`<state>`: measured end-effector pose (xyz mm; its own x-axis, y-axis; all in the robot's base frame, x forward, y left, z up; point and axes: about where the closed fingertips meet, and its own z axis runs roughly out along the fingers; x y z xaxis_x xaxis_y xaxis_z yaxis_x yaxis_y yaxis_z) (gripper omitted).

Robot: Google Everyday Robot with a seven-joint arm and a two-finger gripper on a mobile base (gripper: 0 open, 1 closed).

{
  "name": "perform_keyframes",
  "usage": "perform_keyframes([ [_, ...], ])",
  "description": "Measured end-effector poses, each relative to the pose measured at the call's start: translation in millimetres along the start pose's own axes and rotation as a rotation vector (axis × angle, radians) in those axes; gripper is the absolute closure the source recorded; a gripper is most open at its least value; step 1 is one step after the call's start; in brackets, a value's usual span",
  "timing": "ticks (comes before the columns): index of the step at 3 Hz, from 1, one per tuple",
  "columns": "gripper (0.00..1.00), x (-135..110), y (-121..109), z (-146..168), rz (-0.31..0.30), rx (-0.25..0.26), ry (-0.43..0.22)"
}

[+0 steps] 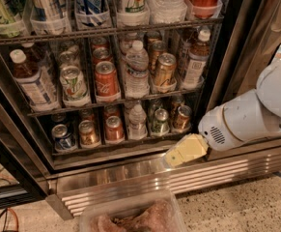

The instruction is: Pick water bottle from middle shelf of fridge

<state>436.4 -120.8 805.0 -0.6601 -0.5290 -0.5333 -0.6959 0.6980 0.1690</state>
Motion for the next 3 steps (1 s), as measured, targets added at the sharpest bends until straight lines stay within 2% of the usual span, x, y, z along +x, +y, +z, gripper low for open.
perform_keyframes([
  [1,0.0,-8,3,18,0.017,-0.003,-0.048],
  [2,0.0,-27,5,50,0.089,0.027,-0.121],
  [3,0.0,-50,-12,63,0.188,0.074,-0.226],
])
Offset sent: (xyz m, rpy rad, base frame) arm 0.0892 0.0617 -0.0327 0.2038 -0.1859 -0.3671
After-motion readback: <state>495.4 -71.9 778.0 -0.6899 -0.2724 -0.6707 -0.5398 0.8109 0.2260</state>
